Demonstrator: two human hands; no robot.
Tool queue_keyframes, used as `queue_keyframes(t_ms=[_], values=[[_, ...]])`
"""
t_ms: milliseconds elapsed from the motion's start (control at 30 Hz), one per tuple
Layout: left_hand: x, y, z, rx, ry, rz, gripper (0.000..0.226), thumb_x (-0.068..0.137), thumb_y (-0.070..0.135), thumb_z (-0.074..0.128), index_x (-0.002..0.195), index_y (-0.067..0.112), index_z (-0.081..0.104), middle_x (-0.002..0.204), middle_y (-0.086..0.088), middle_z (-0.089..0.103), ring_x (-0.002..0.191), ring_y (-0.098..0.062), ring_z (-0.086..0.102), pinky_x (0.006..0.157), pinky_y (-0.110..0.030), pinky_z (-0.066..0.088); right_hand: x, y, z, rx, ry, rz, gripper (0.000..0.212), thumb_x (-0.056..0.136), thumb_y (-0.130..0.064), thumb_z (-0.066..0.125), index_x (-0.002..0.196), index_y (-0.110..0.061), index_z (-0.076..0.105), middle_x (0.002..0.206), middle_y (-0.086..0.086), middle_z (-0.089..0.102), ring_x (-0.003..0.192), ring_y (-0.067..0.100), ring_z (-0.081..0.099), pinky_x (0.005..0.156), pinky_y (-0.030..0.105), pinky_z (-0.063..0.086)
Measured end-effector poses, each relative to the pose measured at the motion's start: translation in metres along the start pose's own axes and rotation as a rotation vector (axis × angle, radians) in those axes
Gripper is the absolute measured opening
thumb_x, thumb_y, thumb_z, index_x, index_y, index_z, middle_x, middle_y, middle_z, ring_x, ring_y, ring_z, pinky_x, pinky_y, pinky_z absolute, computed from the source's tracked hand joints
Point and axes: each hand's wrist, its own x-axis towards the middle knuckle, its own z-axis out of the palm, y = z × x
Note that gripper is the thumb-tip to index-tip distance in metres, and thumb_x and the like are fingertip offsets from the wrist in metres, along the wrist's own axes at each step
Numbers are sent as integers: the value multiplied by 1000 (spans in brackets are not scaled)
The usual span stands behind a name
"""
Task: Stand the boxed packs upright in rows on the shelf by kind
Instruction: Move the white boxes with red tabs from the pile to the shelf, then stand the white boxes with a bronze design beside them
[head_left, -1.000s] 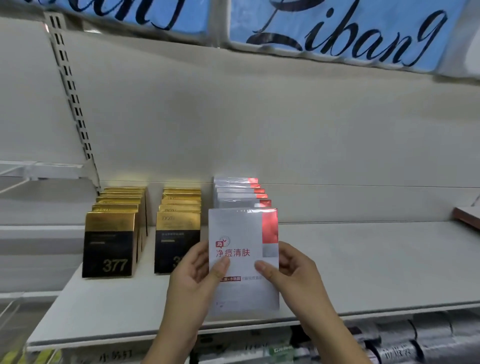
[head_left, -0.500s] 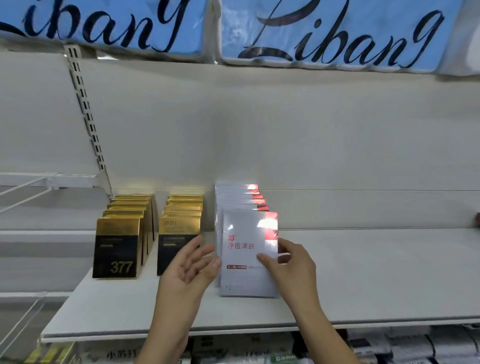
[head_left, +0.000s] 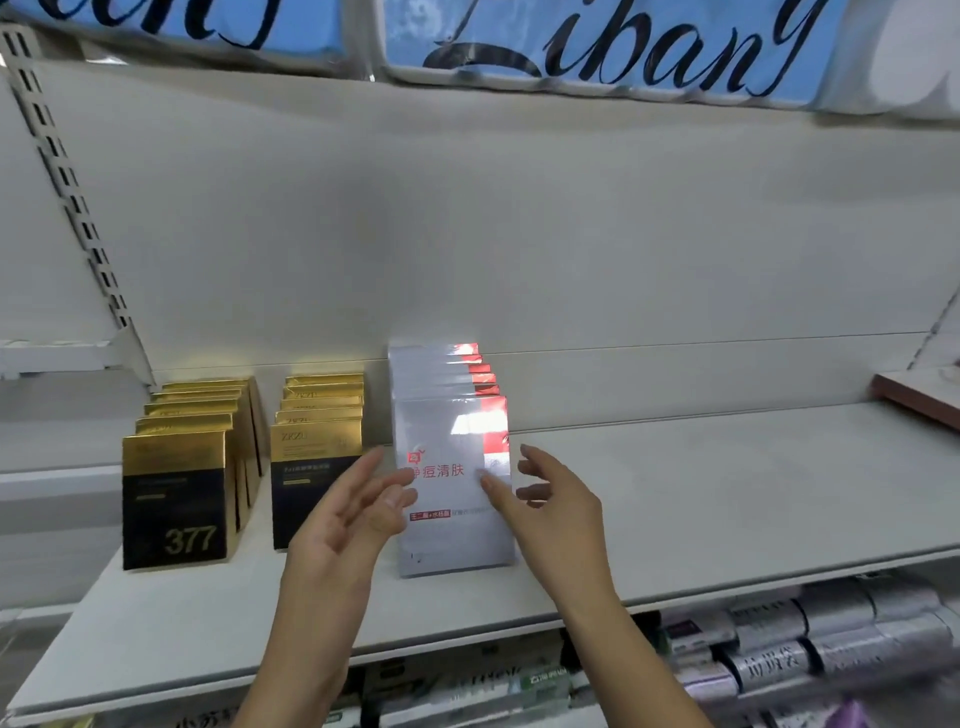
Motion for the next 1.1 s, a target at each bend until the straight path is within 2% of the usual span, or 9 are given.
queue_keyframes(t_ms=[67,133,233,267,367,500,800,1000,1100], values=[[1,1,13,-14,-79,38,50,85,57,74,132,46,62,123,14,73,116,-6,68,97,-35,51,-5,-3,-19,96,27,-12,64,85,-59,73,142,-38,55,130,-22,62,113,-8,58,94,18,49],[3,0,35,-13,-196,70,47,88,53,65,135,49,60,130,17,70,122,-3,64,98,-29,48,-11,-3,-48,190,66,-30,61,83,-56,72,140,-44,55,131,-26,63,121,-7,57,102,22,47],[3,-8,88,-51,-395,71,49,91,44,62,140,45,56,137,24,63,130,5,56,96,-13,47,-27,4,-102,246,167,-70,64,80,-53,70,141,-46,53,137,-28,60,129,-3,55,106,27,45],[0,-12,110,-69,-460,62,51,90,44,62,141,45,54,139,26,61,132,7,53,98,-12,45,-35,9,-122,244,197,-77,64,82,-51,70,142,-46,51,139,-29,58,130,-4,54,107,27,44],[-21,-19,176,-105,-617,50,61,85,54,64,144,45,51,145,30,55,137,9,45,108,-22,36,-57,31,-186,215,282,-68,63,88,-42,70,146,-46,46,144,-30,54,133,-7,50,110,26,40],[-57,-28,266,-126,-765,52,67,82,58,63,146,44,48,149,30,51,141,9,42,111,-25,33,-83,66,-273,212,389,-30,63,89,-40,70,146,-44,46,145,-30,52,134,-8,48,110,27,41],[-130,-32,477,-148,-912,50,63,84,57,64,144,48,49,148,30,51,139,9,44,107,-24,37,-113,139,-465,194,508,-14,70,81,-53,73,146,-39,48,140,-29,57,132,-8,50,109,21,42],[-145,-34,563,-135,-957,52,57,89,46,63,144,46,50,147,29,53,138,8,46,107,-26,38,-98,176,-539,204,526,-14,67,85,-44,72,147,-36,48,141,-26,56,132,-8,50,110,24,42],[-140,-38,606,-122,-968,53,58,88,40,64,144,45,50,145,31,54,135,10,48,105,-22,40,-78,197,-568,206,546,-6,66,84,-45,72,146,-38,48,140,-27,57,131,-9,51,109,23,42]])
